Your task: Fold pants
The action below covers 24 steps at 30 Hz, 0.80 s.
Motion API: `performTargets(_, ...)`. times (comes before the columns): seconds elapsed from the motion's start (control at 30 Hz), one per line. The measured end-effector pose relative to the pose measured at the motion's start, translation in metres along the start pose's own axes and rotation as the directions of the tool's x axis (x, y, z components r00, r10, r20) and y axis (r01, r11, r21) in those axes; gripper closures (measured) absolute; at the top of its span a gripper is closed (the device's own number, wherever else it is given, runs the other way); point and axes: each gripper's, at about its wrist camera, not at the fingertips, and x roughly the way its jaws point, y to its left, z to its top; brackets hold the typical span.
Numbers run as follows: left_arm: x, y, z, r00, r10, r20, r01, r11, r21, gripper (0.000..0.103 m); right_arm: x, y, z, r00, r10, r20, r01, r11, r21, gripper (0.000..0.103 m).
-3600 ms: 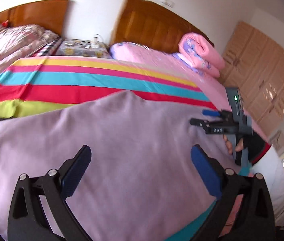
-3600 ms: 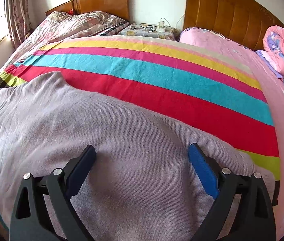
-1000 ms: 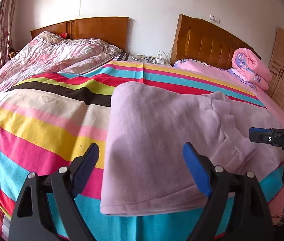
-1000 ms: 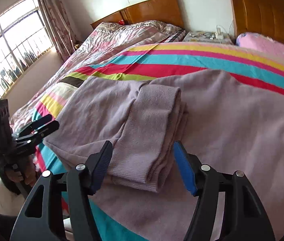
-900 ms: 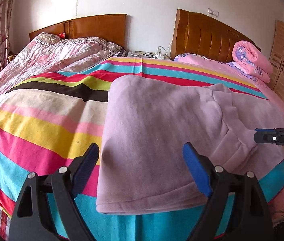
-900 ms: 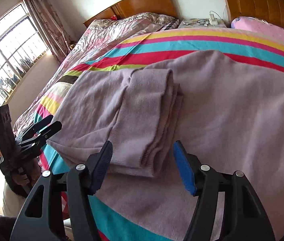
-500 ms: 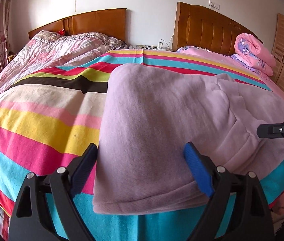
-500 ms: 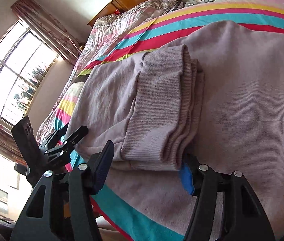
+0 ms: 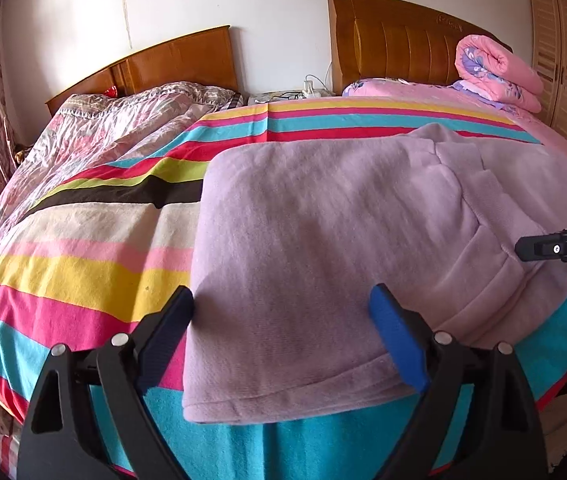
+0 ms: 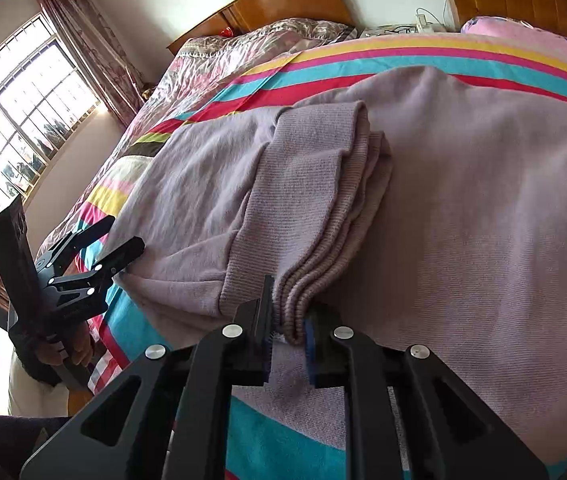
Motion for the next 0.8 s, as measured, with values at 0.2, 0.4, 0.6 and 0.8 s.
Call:
performTargets(0.2, -0.04, 0.017, 0.038, 0.992, -0.055, 0.114, 0.058, 0.998, -0.03, 0.008, -0.023, 0.003, 0.012, 0.994, -0.095, 0.05, 0.098, 0.994, -0.055, 0.057)
performTargets(0.4, -0.003, 0.024, 0.106, 0.969, -0.236, 0.08, 0.242, 0.966, -0.093, 0.004, -0.006, 0.041, 0.058, 0.984, -0.115, 0.134, 0.151, 0.941, -0.302, 0.057)
performTargets(0.6, 0.091, 0.029, 0.096, 0.967, -0.231, -0.103, 0.207, 0.957, -0.205, 0.005, 0.056, 0.05, 0.061, 0.975, -0.219, 0.019, 0.204, 0.866, -0.457, 0.051)
performTargets(0.8, 0.068, 0.011, 0.098, 0.997, -0.032, -0.063, 0.024, 0.993, -0.118, 0.004, 0.037, 0.045, 0.055, 0.98, -0.187, 0.062, 0.195, 0.884, -0.424, 0.049)
